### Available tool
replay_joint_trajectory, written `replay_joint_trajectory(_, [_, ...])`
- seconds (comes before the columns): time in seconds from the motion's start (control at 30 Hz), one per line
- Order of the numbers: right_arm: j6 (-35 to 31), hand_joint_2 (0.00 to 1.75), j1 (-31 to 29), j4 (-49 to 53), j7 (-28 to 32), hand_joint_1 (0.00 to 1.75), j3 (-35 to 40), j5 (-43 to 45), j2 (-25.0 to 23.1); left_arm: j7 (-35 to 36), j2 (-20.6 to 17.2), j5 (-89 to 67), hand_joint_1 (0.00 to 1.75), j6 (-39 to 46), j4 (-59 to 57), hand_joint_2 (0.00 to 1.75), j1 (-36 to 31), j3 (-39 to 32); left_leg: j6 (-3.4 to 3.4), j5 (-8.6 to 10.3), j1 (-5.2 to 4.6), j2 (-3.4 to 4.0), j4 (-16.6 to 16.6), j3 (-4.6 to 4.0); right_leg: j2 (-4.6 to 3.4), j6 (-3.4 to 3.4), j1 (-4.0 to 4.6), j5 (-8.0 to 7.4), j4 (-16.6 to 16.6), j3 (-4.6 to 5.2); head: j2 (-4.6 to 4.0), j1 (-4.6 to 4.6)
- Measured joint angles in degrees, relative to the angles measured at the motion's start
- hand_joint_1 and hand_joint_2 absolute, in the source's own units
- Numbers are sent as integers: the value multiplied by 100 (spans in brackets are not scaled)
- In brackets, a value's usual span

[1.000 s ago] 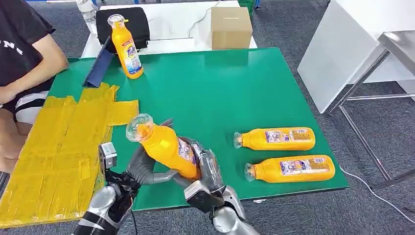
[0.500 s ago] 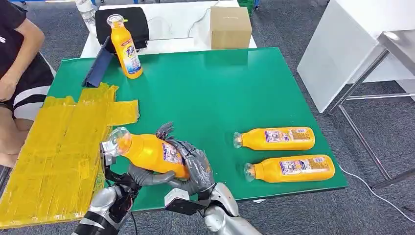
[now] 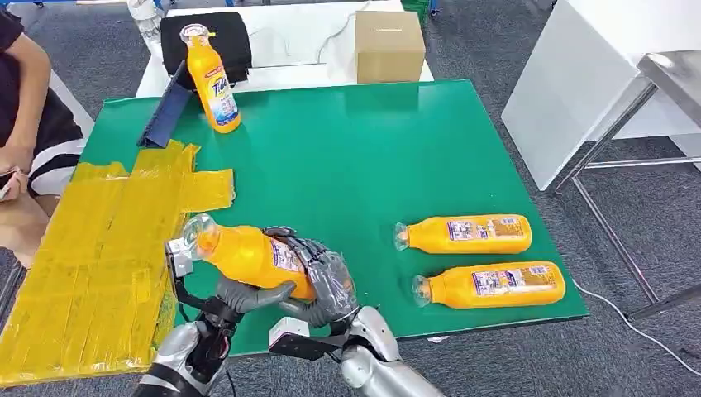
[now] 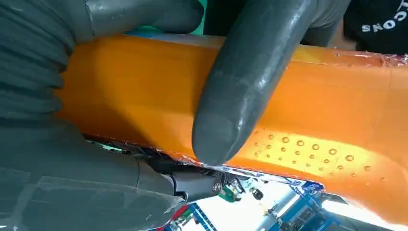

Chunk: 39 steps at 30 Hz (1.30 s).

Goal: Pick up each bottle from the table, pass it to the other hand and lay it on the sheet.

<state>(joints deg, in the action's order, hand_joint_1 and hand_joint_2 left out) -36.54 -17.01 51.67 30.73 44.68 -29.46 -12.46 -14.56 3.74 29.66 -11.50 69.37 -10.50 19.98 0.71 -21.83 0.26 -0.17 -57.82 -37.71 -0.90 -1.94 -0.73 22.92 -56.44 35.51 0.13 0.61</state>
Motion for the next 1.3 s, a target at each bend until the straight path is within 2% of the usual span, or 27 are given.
replay_joint_trajectory(0.33, [-13, 175, -32, -109, -13, 175, 9, -2, -28, 13, 33, 79, 175, 37, -70, 175, 1, -31, 0, 0, 0, 0, 0, -2, 0, 0, 0, 0, 0, 2, 0, 2])
replay_joint_trajectory(0.37, [-48, 175, -37, -127, -13, 10, 13, -18, -31, 13, 39, 116, 175, 48, -83, 175, 2, -33, 0, 0, 0, 0, 0, -2, 0, 0, 0, 0, 0, 1, 0, 2])
replay_joint_trajectory(0.4, [-96, 175, -39, -138, -13, 0, 15, -31, -35, 13, 46, 144, 175, 57, -85, 175, 2, -33, 0, 0, 0, 0, 0, -2, 0, 0, 0, 0, 0, 2, 0, 0])
replay_joint_trajectory(0.57, [-332, 175, 106, -56, 254, 0, -33, -118, -46, -37, 94, 311, 175, 158, -79, 175, -24, -70, 0, 0, 0, -4, 0, -5, 1, 0, 1, 0, -1, -1, 0, -2])
replay_joint_trajectory(0.97, [-358, 175, 1041, 2431, 431, 0, -450, 13, 201, -299, 94, -223, 175, 1113, 127, 175, -215, -487, 0, 0, -1, -5, 0, -9, 1, 0, -1, 0, 0, 3, 0, 0])
replay_joint_trajectory(1.2, [-358, 175, 1237, 2992, 424, 0, -562, 19, 256, -336, 96, -317, 175, 1193, 168, 175, -241, -522, 0, 0, 0, -4, 0, -8, 1, 0, 0, -1, 0, 3, 0, 0])
replay_joint_trajectory(1.3, [-358, 175, 1292, 3157, 424, 0, -630, 182, 271, -615, 94, -922, 175, 1802, 175, 175, -269, -522, 0, 0, 0, -4, 0, -8, 1, 0, 0, -1, -1, 3, 0, 0])
